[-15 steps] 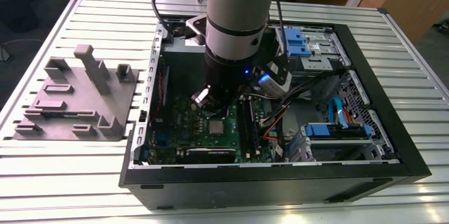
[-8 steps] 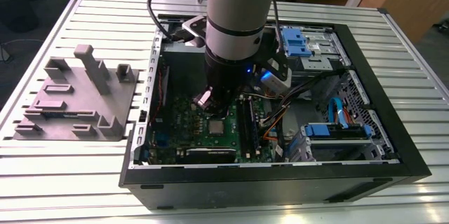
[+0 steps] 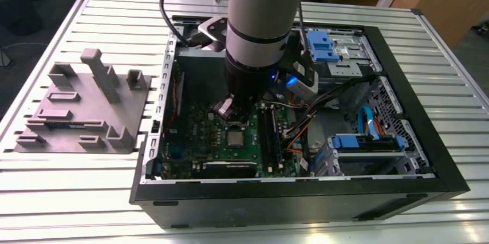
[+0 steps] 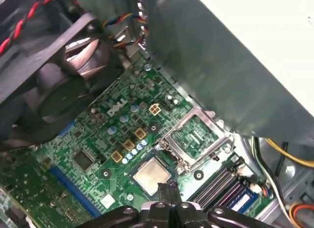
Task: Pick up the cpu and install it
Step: 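Close the cpu cover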
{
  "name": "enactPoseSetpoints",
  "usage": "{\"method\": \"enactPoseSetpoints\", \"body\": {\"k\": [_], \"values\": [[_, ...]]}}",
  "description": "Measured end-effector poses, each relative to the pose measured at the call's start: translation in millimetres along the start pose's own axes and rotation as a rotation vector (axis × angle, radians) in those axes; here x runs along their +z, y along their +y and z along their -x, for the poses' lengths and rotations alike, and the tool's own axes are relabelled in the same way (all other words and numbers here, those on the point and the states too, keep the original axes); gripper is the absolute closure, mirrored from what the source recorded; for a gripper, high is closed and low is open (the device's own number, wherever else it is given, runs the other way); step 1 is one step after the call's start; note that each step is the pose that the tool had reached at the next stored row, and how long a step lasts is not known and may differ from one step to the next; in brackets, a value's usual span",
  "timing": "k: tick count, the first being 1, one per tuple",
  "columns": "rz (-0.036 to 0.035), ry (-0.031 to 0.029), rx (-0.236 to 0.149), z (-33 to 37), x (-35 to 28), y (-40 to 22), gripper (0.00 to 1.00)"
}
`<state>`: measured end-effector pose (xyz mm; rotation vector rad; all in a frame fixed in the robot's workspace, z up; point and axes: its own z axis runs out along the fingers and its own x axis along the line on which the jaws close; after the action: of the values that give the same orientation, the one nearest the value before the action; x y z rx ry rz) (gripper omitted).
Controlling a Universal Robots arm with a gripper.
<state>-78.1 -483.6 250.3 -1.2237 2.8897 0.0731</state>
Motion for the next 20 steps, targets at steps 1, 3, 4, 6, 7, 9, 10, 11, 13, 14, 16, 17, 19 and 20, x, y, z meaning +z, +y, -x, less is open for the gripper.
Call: {"method": "enactPoseSetpoints", "body": {"k": [1,3,4,6,7,9,10,11,13,14,16,17,19,20], "values": [[0.0003,0.0009,-0.018,-0.1,0.4,-0.1,0.9],[0.001,0.0026,-0.056,-0.1,1.7,-0.1,0.9],[0.0014,0.0033,-0.073,-0.1,2.3,-0.2,0.9],[0.0019,0.005,-0.108,-0.1,2.7,-0.2,0.9],[0.002,0.0052,-0.113,-0.1,2.7,-0.2,0.9],[0.0021,0.005,-0.113,-0.1,2.8,-0.2,0.9],[0.0021,0.005,-0.113,-0.1,2.8,-0.2,0.9],[0.0022,0.005,-0.113,-0.1,2.8,-0.2,0.9],[0.0021,0.0049,-0.113,-0.1,2.9,-0.2,0.9],[0.0021,0.005,-0.114,-0.1,2.9,-0.2,0.9],[0.0021,0.005,-0.114,-0.1,2.8,-0.2,0.9],[0.0021,0.005,-0.116,-0.1,2.9,-0.2,0.9],[0.0024,0.0055,-0.126,-0.1,2.9,-0.2,0.9],[0.0025,0.0057,-0.131,-0.1,2.9,-0.2,0.9]]}}
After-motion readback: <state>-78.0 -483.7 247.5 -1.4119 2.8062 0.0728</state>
